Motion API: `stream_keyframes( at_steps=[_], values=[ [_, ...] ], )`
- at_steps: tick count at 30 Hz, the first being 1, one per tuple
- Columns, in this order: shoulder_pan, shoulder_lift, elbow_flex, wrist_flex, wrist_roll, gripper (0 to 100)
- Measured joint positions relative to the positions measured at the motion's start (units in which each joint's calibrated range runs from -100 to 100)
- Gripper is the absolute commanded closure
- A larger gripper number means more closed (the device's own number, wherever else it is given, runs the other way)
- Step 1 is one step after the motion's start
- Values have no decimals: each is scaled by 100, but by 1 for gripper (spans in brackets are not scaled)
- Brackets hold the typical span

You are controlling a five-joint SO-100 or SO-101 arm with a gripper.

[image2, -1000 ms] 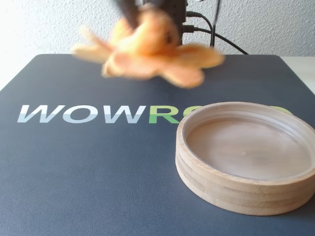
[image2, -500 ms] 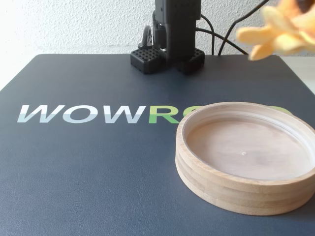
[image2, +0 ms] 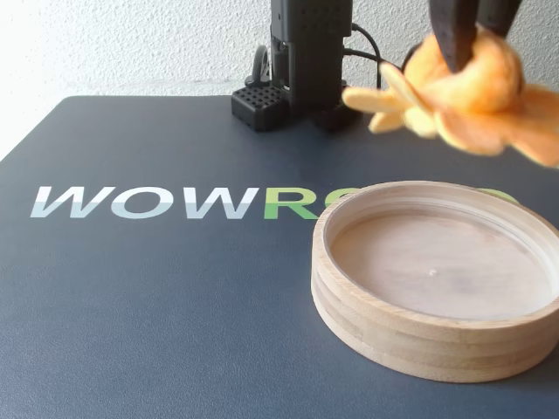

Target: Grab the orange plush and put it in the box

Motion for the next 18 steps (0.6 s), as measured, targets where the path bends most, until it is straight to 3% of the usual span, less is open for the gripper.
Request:
stream_keyframes(
  at_steps=[6, 14, 18],
  values=[
    [74, -51, 332, -146, 5, 97],
    [66, -51, 368, -249, 5, 65],
    [88, -51, 368, -249, 5, 63]
  ],
)
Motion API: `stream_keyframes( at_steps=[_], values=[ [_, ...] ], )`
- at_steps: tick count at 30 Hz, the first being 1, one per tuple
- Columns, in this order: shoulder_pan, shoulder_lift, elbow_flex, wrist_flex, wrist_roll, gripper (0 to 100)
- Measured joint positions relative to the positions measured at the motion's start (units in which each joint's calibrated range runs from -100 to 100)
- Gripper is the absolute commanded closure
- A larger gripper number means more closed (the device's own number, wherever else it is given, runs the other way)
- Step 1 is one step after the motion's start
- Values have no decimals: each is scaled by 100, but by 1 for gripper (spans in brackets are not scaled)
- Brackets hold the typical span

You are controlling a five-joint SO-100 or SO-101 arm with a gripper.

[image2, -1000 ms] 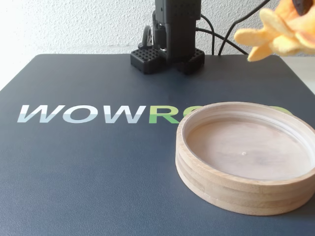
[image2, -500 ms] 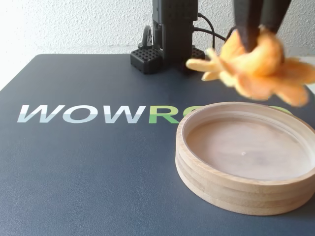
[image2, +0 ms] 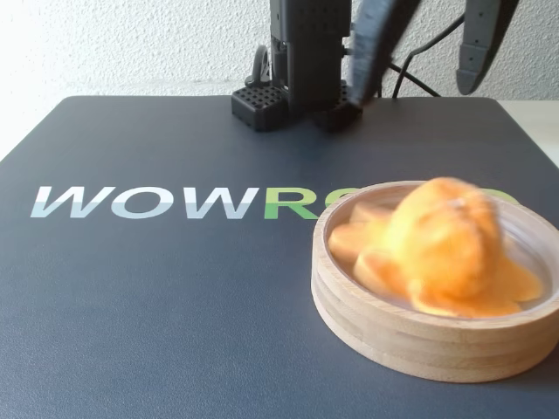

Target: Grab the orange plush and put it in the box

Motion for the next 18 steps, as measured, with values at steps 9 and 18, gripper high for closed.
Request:
stream_keyframes(
  at_steps=[9, 18],
  values=[
    [59, 0, 0, 0, 0, 63],
    [427, -400, 36, 292, 262, 63]
  ],
)
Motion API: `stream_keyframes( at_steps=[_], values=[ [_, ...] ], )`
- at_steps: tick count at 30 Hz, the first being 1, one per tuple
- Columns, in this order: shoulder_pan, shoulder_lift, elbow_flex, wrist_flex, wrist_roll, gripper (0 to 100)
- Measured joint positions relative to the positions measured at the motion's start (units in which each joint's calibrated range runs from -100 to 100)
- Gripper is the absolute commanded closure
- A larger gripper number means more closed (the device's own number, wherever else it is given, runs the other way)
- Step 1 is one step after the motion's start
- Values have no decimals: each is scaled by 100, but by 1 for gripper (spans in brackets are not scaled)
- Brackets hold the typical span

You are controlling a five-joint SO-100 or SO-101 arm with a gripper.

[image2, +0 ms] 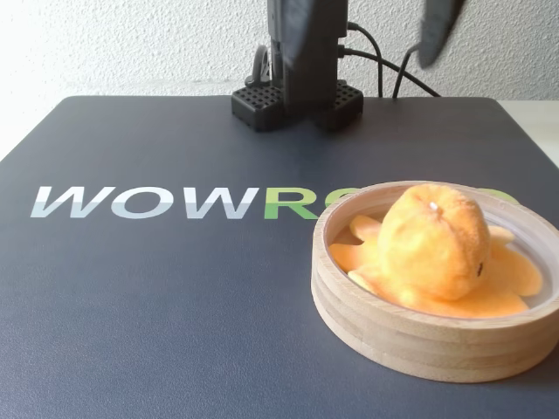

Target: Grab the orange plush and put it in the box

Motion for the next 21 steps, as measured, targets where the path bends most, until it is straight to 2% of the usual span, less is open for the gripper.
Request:
stream_keyframes(
  at_steps=[10, 17, 21],
  values=[
    [855, -468, 386, 103, 520, 63],
    [1312, -502, 467, 103, 618, 63],
    [1356, -519, 638, 103, 1101, 63]
  ],
)
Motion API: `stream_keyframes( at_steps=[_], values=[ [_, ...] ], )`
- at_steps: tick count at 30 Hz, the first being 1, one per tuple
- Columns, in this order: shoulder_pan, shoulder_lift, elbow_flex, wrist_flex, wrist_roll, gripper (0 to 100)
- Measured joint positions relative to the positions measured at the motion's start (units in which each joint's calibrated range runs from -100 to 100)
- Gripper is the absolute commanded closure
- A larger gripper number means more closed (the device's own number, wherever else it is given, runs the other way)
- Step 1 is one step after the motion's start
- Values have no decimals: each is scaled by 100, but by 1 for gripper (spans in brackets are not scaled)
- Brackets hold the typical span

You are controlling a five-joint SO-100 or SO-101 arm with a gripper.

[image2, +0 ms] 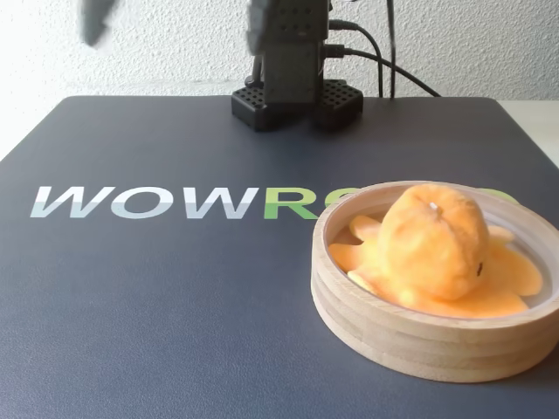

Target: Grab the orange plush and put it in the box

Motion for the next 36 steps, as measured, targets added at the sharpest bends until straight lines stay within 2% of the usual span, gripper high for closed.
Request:
stream_keyframes(
  at_steps=[7, 21, 29, 36],
  values=[
    [-111, -17, 90, 0, 803, 63],
    [-317, -17, 287, 0, 772, 63],
    [-560, -17, 287, -52, 1261, 63],
    [-523, -17, 287, -120, 1333, 63]
  ],
)
